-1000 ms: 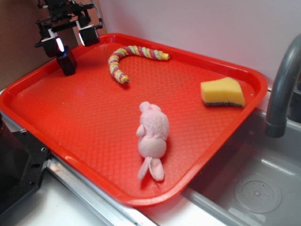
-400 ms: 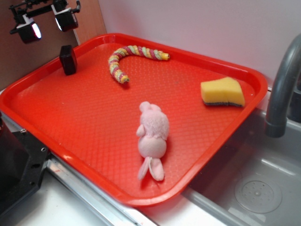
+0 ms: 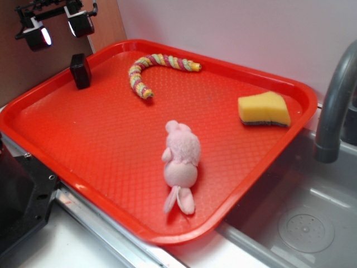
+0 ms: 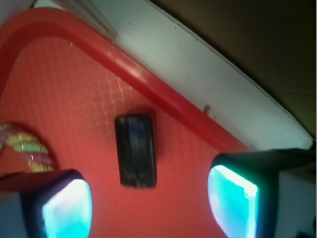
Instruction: Grab the black box.
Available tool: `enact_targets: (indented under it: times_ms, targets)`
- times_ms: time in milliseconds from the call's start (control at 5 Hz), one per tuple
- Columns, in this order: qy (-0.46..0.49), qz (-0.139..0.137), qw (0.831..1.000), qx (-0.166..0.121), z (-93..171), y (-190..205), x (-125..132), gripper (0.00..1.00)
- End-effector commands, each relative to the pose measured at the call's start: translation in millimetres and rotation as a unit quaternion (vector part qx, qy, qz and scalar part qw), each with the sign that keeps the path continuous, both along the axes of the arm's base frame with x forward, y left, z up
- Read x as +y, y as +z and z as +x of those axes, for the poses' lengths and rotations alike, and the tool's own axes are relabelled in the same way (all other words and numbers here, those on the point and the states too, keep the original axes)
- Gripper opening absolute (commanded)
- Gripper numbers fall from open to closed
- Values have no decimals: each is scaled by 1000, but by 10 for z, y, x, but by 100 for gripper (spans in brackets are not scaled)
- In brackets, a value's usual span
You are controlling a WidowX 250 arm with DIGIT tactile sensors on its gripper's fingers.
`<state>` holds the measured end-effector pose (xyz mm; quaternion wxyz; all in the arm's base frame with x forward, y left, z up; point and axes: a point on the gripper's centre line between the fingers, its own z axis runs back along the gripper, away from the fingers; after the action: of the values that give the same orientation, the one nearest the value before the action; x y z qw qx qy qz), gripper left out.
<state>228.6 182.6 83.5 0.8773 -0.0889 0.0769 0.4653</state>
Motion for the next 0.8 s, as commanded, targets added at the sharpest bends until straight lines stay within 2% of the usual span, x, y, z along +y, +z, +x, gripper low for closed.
enact_targets:
  times_ms: [0,400,600]
  targets:
    - [-14,17,1000,-5,83,-29,-10,100]
    - [-27,16,999,-9,109,2,-187,100]
    - [-27,21,999,-6,137,-6,-159,100]
